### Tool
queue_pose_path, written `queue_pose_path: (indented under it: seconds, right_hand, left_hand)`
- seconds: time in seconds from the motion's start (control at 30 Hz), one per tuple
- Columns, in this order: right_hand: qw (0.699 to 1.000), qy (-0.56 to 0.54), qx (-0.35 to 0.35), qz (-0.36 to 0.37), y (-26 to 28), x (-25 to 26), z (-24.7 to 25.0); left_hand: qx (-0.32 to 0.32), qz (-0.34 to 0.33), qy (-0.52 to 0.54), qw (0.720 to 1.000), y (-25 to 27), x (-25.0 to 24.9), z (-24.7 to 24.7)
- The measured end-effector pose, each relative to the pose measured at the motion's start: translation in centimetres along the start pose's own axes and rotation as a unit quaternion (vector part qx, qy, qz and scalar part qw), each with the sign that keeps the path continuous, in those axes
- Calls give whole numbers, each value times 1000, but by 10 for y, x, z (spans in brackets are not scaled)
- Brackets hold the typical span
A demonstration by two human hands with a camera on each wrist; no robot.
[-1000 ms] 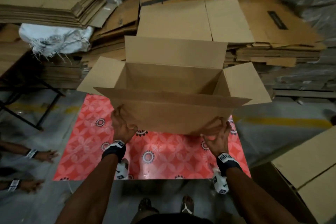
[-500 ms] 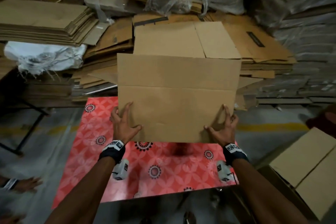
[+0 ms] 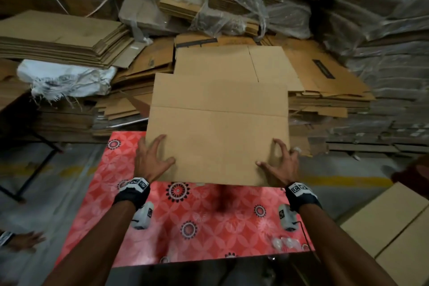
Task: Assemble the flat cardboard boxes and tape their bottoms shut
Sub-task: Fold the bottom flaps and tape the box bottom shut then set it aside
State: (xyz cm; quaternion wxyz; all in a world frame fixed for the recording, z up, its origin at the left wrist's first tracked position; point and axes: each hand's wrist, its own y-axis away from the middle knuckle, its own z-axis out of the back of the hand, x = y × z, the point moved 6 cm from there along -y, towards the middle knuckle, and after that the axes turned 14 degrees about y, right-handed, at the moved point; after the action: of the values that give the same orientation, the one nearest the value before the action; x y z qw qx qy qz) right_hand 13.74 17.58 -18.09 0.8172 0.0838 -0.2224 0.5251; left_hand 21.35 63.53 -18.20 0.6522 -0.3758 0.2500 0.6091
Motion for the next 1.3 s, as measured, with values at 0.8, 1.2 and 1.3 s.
queue_pose_path:
  seconds: [0.8, 1.2, 1.3]
  right_hand:
    - [977, -198, -78, 30, 90, -75, -44]
    - [966, -222, -67, -110, 78, -76, -69]
    - [959, -247, -117, -76, 54, -51, -26]
  left_hand:
    - [-73, -13, 108, 991, 128, 64, -20]
    - [-170, -4, 195, 966, 102, 55, -18]
    - [-194, 13, 212, 958, 82, 34, 4]
